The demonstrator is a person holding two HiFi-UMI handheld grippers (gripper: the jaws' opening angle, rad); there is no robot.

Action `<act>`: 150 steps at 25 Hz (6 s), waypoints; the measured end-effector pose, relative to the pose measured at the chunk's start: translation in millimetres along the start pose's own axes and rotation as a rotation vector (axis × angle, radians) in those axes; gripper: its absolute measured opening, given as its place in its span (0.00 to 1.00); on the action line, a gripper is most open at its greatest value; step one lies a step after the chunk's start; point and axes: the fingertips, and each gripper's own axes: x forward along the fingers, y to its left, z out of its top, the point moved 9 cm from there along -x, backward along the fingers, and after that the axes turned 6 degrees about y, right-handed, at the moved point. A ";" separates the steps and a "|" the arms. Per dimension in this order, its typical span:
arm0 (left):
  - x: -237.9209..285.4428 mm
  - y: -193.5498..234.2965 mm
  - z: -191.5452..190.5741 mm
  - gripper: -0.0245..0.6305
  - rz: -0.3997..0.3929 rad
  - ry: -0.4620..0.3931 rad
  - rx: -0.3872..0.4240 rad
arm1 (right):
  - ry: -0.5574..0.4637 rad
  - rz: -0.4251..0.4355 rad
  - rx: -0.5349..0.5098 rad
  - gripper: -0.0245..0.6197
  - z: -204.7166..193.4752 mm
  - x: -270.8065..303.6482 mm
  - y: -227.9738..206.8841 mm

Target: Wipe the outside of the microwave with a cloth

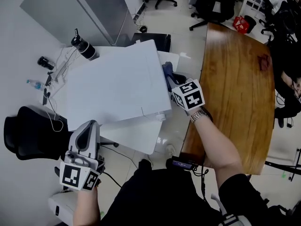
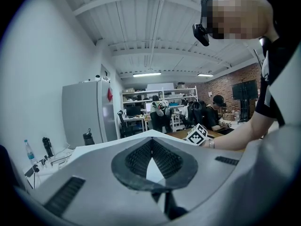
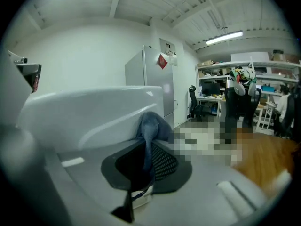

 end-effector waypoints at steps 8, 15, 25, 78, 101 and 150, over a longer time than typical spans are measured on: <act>0.4 -4.8 -6.0 0.04 0.013 0.021 -0.003 | 0.103 0.000 0.015 0.09 -30.9 30.6 -7.6; -4.4 -5.6 -8.0 0.04 0.039 0.037 -0.002 | 0.173 0.001 0.022 0.09 -52.6 50.6 -12.6; -11.0 -5.5 -8.7 0.04 0.069 0.053 0.004 | 0.268 -0.012 0.020 0.09 -71.1 68.6 -18.0; -227.0 163.6 -123.8 0.04 0.091 -0.137 -0.150 | -0.053 0.216 -0.547 0.09 48.9 -33.0 465.8; -234.8 203.0 -143.2 0.04 0.087 -0.131 -0.171 | 0.112 -0.050 -0.486 0.09 31.2 48.6 449.3; -140.6 56.1 -76.3 0.04 -0.027 -0.121 -0.112 | 0.155 -0.285 -0.335 0.09 -20.7 -87.7 226.3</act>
